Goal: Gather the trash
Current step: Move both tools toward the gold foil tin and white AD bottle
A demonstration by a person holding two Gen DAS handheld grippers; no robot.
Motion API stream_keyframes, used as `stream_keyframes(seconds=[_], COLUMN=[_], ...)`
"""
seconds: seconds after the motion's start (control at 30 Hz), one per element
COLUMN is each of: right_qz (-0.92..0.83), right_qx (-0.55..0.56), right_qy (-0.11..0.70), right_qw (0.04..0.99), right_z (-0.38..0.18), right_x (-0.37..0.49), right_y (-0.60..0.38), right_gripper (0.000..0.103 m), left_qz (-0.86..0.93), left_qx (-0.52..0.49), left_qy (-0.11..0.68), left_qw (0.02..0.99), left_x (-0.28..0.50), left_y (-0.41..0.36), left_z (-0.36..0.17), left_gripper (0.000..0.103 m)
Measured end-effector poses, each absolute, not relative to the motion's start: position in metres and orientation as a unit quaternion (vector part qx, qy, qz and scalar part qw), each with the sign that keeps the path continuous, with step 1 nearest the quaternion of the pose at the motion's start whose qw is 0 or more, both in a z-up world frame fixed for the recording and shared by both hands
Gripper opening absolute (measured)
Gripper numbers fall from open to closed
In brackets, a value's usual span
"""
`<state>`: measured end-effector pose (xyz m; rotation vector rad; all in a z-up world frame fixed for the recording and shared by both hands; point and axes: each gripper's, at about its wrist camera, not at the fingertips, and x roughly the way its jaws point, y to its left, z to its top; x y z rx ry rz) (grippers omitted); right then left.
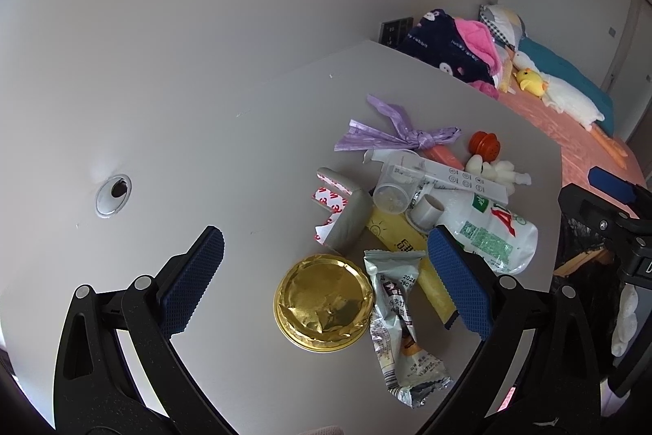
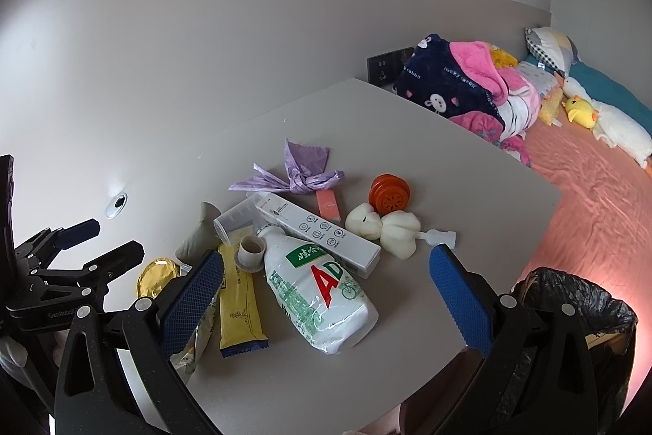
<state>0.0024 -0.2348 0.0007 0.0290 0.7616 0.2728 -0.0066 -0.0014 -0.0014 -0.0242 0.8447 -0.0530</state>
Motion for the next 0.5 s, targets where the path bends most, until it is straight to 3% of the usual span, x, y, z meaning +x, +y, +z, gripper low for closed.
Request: stream_keyframes(seconds=[0.5], right_qz=[0.129], right_qx=[0.015], right_qy=[0.368], right_qw=[0.921], right_z=[0.0017], right_x=[0.0004], right_y=[-0.2352], right_gripper=[0.1], left_qz=[-0.033], left_qx=[-0.009], left_qy=[0.408], left_qw=[0.912], left_x=[-0.0079], left_y=[-0.0041], left_z=[-0.0004], left_gripper=[0.097])
